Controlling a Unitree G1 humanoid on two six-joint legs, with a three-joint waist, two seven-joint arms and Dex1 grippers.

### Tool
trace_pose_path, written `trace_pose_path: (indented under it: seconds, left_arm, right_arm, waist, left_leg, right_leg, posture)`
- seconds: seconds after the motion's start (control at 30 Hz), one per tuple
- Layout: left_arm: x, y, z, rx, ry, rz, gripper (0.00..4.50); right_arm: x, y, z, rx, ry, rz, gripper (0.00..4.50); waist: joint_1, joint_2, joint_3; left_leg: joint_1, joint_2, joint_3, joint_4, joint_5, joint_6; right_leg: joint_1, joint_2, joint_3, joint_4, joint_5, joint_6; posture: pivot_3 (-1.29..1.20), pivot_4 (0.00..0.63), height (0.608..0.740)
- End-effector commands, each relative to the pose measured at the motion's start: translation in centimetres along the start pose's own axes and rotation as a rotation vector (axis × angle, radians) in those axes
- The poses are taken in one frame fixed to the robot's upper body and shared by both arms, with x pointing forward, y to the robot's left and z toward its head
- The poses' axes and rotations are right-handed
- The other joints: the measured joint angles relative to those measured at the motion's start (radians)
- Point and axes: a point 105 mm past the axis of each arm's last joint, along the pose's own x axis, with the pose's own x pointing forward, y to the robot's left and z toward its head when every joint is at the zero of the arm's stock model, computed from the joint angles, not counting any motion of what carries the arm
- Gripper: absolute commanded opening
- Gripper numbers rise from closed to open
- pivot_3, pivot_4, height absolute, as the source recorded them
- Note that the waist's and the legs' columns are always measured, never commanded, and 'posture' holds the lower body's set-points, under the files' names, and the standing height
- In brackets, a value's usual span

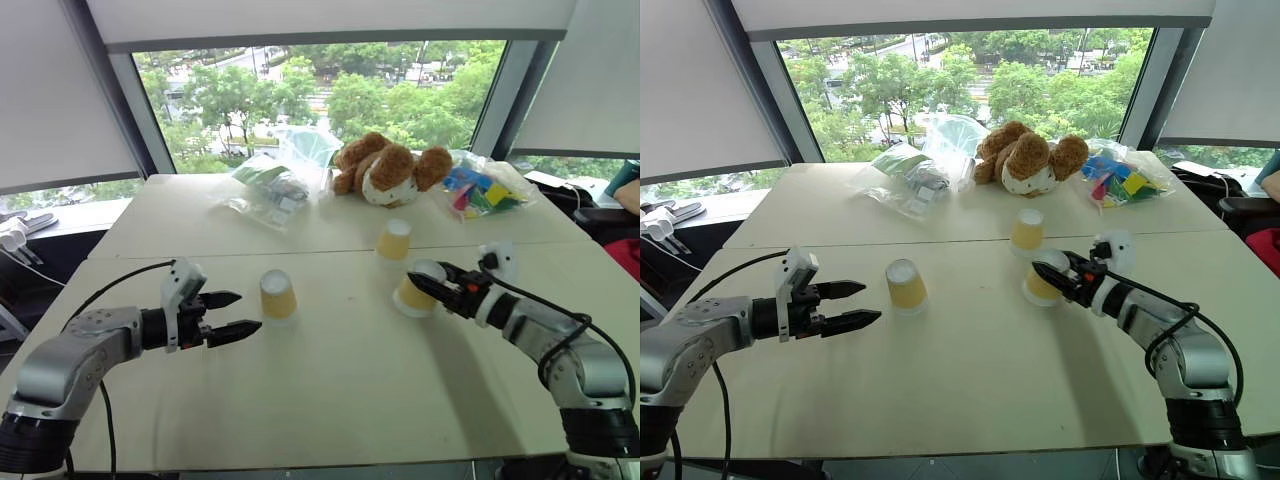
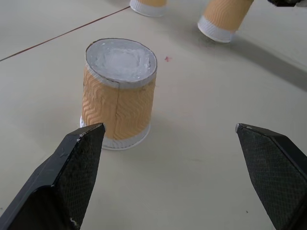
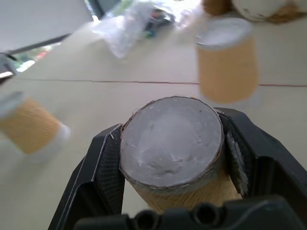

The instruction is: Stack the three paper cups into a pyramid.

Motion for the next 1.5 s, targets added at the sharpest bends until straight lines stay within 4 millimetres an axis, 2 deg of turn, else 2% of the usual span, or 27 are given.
trace_pose_path:
  seconds: [0.03,0.23,0.43,0.5,0.53,0.57,0.6,0.73,0.9,0.97,1.03,1.1,1.17,1.23,1.3,1.5]
  left_arm:
    - [-0.4,-0.2,0.9,0.02,-0.026,-0.006,4.5]
    - [-0.3,-0.5,0.6,0.01,-0.023,-0.005,4.5]
    - [-0.3,-0.7,0.3,0.002,-0.027,0.005,4.5]
    - [-0.3,-0.7,0.2,0.001,-0.03,0.009,4.5]
    - [-0.3,-0.8,0.2,0.0,-0.031,0.01,4.5]
    - [-0.3,-0.8,0.2,0.0,-0.032,0.012,4.5]
    - [-0.3,-0.8,0.2,-0.003,-0.034,0.014,4.5]
    - [-0.4,-0.8,0.1,-0.008,-0.037,0.018,4.5]
    - [-0.7,-0.5,0.0,-0.013,-0.029,0.024,4.5]
    - [-0.8,-0.4,0.1,-0.015,-0.025,0.02,4.5]
    - [-0.8,-0.3,0.2,-0.012,-0.027,0.019,4.5]
    - [-0.6,-0.2,0.7,0.001,-0.042,0.023,4.5]
    - [-0.6,-0.1,1.1,0.006,-0.054,0.022,4.5]
    - [-0.7,-0.2,1.5,0.005,-0.064,0.017,4.5]
    - [-1.1,-0.4,1.9,0.004,-0.075,0.006,4.5]
    - [-1.4,-0.4,2.1,0.017,-0.081,0.044,4.5]
  right_arm:
    - [1.8,3.4,1.2,-0.026,-0.039,0.109,2.48]
    - [3.8,5.6,-0.6,-0.057,0.028,0.193,2.48]
    - [4.6,6.0,-2.3,-0.162,0.128,0.23,2.48]
    - [4.7,6.1,-2.4,-0.16,0.134,0.239,3.51]
    - [4.8,6.1,-2.4,-0.162,0.133,0.239,3.8]
    - [4.8,6.0,-2.4,-0.163,0.133,0.237,4.35]
    - [4.9,6.0,-2.3,-0.166,0.128,0.233,4.47]
    - [4.6,5.5,-1.0,-0.176,0.09,0.213,4.47]
    - [2.4,5.0,4.1,-0.08,-0.06,0.234,4.47]
    - [1.3,4.2,5.9,-0.04,-0.114,0.218,4.47]
    - [0.9,2.0,7.0,-0.01,-0.166,0.129,4.47]
    - [1.4,-1.6,6.3,-0.053,-0.145,-0.039,4.47]
    - [2.4,-4.1,5.0,-0.113,-0.099,-0.162,4.47]
    - [3.6,-5.6,3.8,-0.131,-0.07,-0.231,4.47]
    - [4.9,-6.5,2.7,-0.138,-0.049,-0.257,4.47]
    - [8.2,-7.2,1.6,-0.109,-0.041,-0.255,4.47]
  waist:
    - [-0.003,0.0,0.0]
    - [0.006,0.0,0.0]
    - [0.007,0.0,0.0]
    - [0.006,0.0,0.0]
    - [0.005,0.0,0.0]
    - [0.005,0.0,0.0]
    - [0.005,0.0,0.0]
    - [0.006,0.0,0.0]
    - [0.007,0.0,0.0]
    - [0.008,0.0,0.0]
    - [0.008,0.0,0.0]
    - [0.007,0.0,0.0]
    - [0.007,0.0,0.0]
    - [0.003,0.0,0.0]
    - [-0.012,0.0,0.0]
    - [-0.043,0.0,0.0]
  left_leg:
    - [0.0,0.0,0.0,0.0,0.0,0.0]
    - [-0.001,-0.002,-0.002,0.002,0.0,0.0]
    - [-0.001,-0.002,-0.002,0.003,0.0,0.0]
    - [-0.001,-0.002,-0.002,0.003,0.0,0.0]
    - [-0.001,-0.002,-0.002,0.003,0.0,0.0]
    - [-0.001,-0.002,-0.002,0.003,0.0,0.0]
    - [-0.001,-0.002,-0.002,0.003,0.0,0.0]
    - [-0.001,-0.002,-0.002,0.003,0.0,0.0]
    - [-0.001,-0.003,-0.002,0.003,0.0,0.0]
    - [-0.001,-0.003,-0.003,0.003,0.0,0.0]
    - [-0.001,-0.003,-0.003,0.003,0.0,0.0]
    - [-0.001,-0.003,-0.003,0.003,0.0,0.0]
    - [-0.001,-0.003,-0.002,0.003,0.0,0.0]
    - [-0.001,-0.003,-0.002,0.003,0.0,0.0]
    - [-0.001,-0.002,-0.001,0.003,0.0,0.0]
    - [-0.001,-0.002,0.0,0.003,0.0,0.0]
  right_leg:
    - [0.0,0.0,0.0,0.0,0.0,0.0]
    - [0.0,-0.001,0.0,0.0,0.0,0.0]
    - [0.0,-0.001,0.0,0.0,0.0,0.0]
    - [0.0,-0.001,0.0,0.0,0.0,0.0]
    - [0.0,-0.001,0.0,0.0,0.0,0.0]
    - [0.0,-0.001,0.0,0.0,0.0,0.0]
    - [0.0,-0.001,0.0,0.0,0.0,0.0]
    - [0.0,-0.001,0.0,0.0,0.0,0.0]
    - [0.0,-0.001,0.0,0.0,0.0,0.0]
    - [0.0,-0.001,0.0,0.0,0.0,0.0]
    - [0.0,-0.001,0.0,0.0,0.0,0.0]
    - [0.001,-0.001,0.0,0.0,0.0,0.0]
    - [0.001,-0.001,0.0,0.0,0.0,0.0]
    - [0.001,-0.001,0.0,0.001,0.0,0.0]
    - [-0.001,-0.001,0.001,0.002,0.0,0.0]
    - [-0.002,-0.001,0.001,0.003,0.0,0.0]
  posture:
    - [0.0,0.15,0.74]
    - [0.0,0.15,0.74]
    - [0.0,0.15,0.74]
    - [0.0,0.15,0.74]
    - [0.0,0.15,0.74]
    - [0.0,0.15,0.74]
    - [0.0,0.15,0.74]
    - [0.0,0.15,0.74]
    - [0.0,0.15,0.74]
    - [0.0,0.15,0.74]
    - [0.0,0.15,0.74]
    - [0.0,0.15,0.74]
    - [0.0,0.15,0.74]
    - [0.0,0.15,0.74]
    - [0.0,0.15,0.74]
    - [0.0,0.15,0.74]
